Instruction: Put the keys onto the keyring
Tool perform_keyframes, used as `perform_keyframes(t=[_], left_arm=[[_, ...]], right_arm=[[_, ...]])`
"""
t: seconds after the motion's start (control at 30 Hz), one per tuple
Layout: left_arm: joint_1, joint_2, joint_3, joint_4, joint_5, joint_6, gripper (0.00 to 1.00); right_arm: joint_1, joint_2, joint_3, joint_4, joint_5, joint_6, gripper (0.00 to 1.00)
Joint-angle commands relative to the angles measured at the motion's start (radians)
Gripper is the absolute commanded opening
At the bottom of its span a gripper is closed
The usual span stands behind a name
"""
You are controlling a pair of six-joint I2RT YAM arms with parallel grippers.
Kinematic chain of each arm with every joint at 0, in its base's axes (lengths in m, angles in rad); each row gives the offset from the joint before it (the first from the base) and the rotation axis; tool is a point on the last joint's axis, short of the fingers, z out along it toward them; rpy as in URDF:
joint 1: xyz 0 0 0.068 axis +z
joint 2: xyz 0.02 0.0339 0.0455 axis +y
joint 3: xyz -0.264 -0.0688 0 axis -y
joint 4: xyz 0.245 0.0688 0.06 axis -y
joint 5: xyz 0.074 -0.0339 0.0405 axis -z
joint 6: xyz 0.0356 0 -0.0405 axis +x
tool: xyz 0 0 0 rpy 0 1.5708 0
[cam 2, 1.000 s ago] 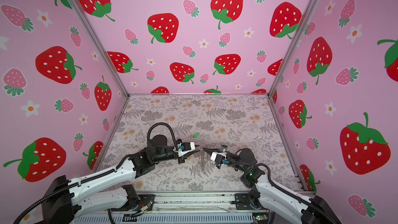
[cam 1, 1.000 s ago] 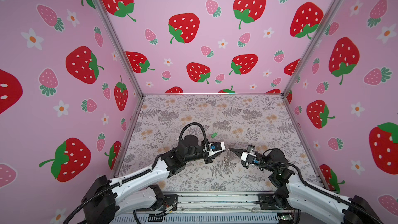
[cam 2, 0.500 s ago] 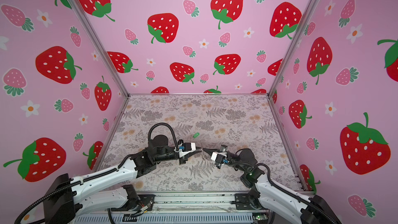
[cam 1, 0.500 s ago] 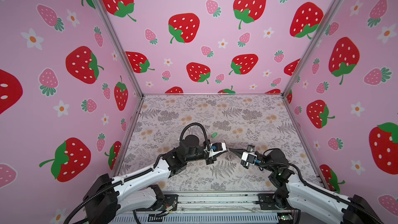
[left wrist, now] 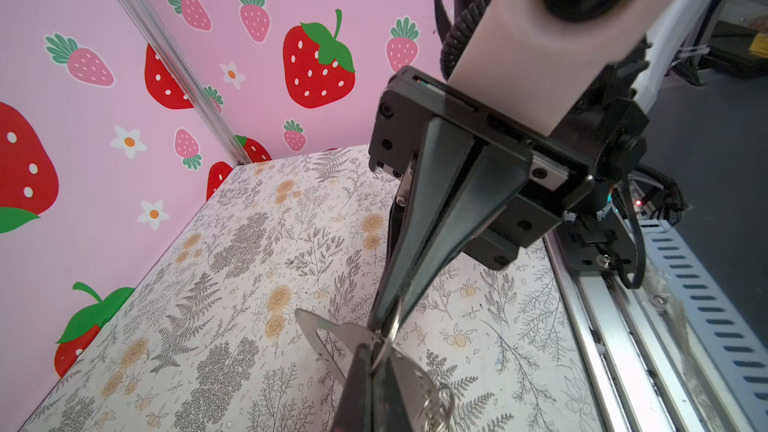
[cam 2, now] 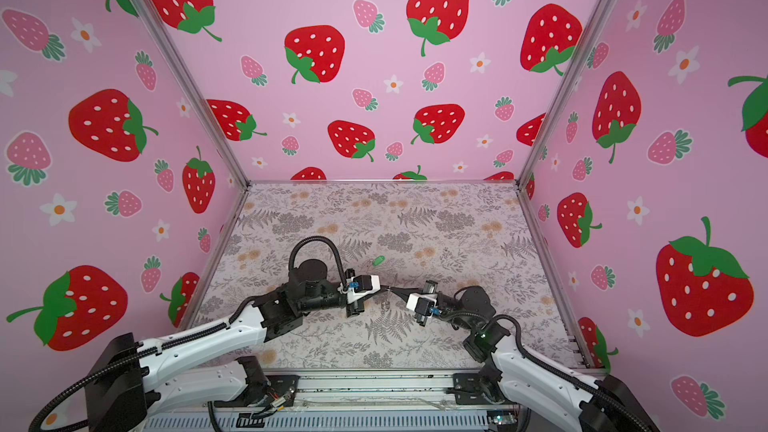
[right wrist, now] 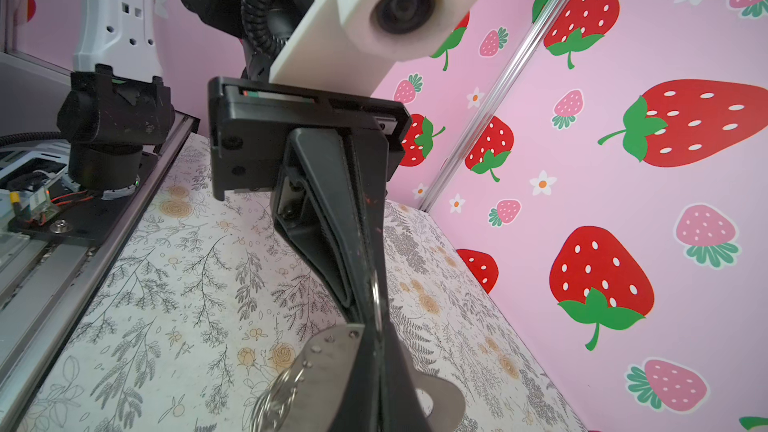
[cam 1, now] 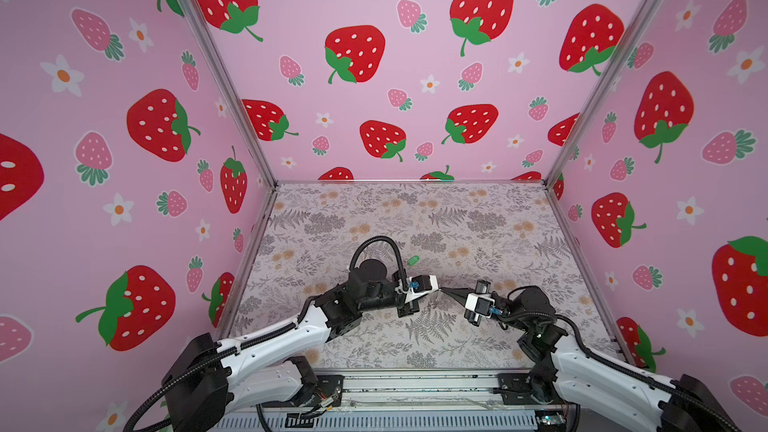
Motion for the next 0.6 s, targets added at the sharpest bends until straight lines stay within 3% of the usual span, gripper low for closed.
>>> perform_keyframes(t=[0.0, 0.13, 0.3, 0.57], left_arm=[[-0.012, -0.02, 0.096, -0.115, -0.024, 0.044, 0.0], [-0.018, -0.012, 0.185, -0.312, -0.131, 0.091, 0.0], [-0.037, 0.025, 0.299, -0.492, -0.217, 0.12, 0.0], [-0.093, 0.098, 0.429, -0.667, -0.35, 0.16, 0.0]], right_arm=[[0.006, -0.026, 0.013, -0.033, 0.037, -0.03, 0.18], [0.006, -0.075, 0.023, -0.108, 0.097, -0.068, 0.27], [0.006, -0.093, 0.076, -0.24, 0.147, -0.119, 0.25], [0.019, -0.079, 0.096, -0.197, 0.133, -0.111, 0.26]])
